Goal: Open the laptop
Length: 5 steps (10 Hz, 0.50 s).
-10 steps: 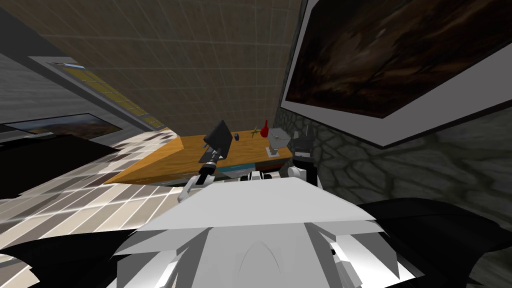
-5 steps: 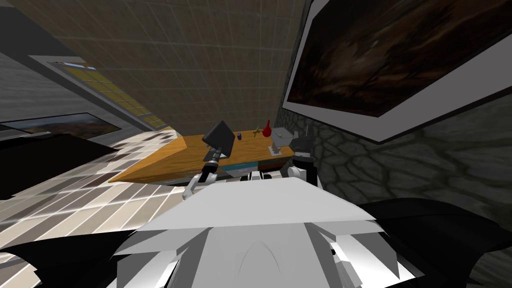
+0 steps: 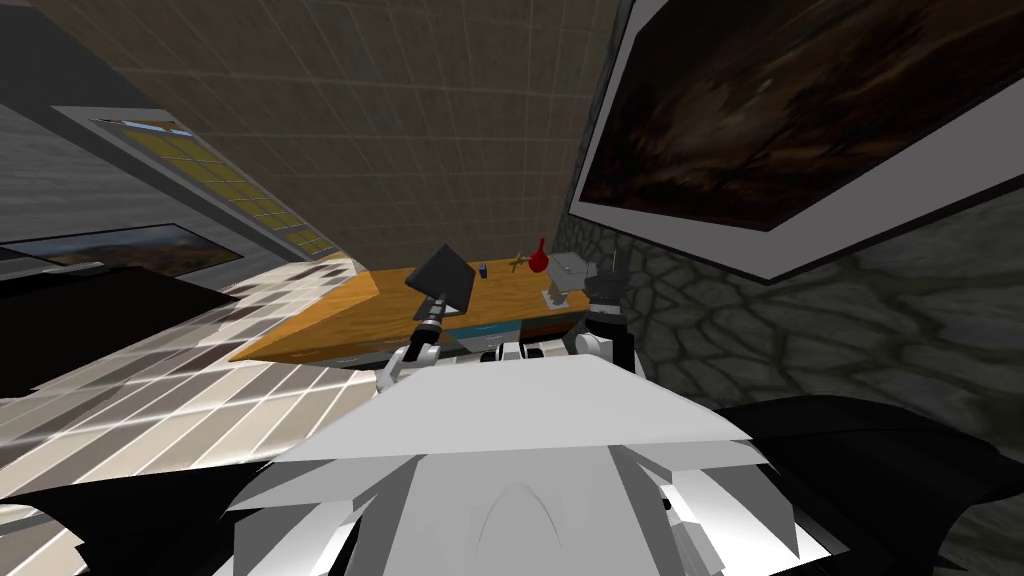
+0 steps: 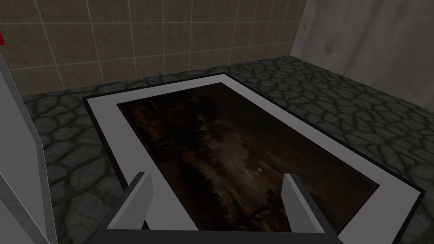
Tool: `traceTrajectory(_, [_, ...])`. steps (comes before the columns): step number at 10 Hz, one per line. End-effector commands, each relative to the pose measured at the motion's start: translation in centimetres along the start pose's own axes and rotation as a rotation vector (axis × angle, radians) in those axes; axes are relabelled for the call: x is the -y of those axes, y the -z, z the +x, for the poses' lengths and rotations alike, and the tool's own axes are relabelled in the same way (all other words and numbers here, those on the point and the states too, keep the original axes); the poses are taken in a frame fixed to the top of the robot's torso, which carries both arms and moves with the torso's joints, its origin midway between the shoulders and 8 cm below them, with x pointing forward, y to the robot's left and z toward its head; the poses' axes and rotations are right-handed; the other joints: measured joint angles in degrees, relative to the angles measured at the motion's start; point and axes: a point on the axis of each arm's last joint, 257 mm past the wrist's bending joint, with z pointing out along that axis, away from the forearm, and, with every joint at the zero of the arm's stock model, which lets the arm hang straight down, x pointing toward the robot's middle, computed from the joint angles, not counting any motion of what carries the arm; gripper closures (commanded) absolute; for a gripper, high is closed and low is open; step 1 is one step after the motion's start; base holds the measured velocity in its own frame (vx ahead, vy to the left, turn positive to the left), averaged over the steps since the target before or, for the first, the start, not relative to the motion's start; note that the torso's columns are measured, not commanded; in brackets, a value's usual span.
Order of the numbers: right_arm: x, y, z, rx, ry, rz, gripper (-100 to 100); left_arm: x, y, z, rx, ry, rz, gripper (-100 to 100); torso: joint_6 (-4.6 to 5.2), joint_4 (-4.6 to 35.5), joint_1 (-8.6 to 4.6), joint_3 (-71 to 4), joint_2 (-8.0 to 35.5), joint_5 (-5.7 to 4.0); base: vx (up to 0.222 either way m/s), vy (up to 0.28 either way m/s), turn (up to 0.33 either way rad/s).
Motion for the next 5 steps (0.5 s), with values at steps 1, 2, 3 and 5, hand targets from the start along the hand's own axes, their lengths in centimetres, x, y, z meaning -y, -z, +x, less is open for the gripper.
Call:
traceTrajectory(1, [0.0, 0.0, 0.0, 0.000, 0.000, 0.000, 0, -0.3, -0.5, 1.6, 0.006, 0.159, 0.004, 100, -0.04, 0.0, -0.04, 0.0, -0.1, -0.03, -0.006, 0.127, 0.003])
traceTrajectory(2, [0.0, 0.0, 0.0, 0.000, 0.000, 0.000, 0, -0.4, -0.7, 2.1, 0.007, 0.201, 0.005, 100, -0.01, 0.0, -0.01, -0.1, -0.2, -0.01, -0.022, 0.131, -0.003])
traceTrajectory(3, [0.0, 0.0, 0.0, 0.000, 0.000, 0.000, 0, -0.4, -0.9, 2.6, 0.009, 0.242, 0.006, 100, -0.01, 0.0, -0.07, -0.1, -0.1, -0.03, -0.042, 0.124, -0.008])
traceTrajectory(5, [0.0, 0.0, 0.0, 0.000, 0.000, 0.000, 0, -0.6, -1.0, 3.0, 0.009, 0.275, 0.003, 100, -0.02, 0.0, -0.11, 0.0, 0.0, -0.06, -0.031, 0.101, -0.007])
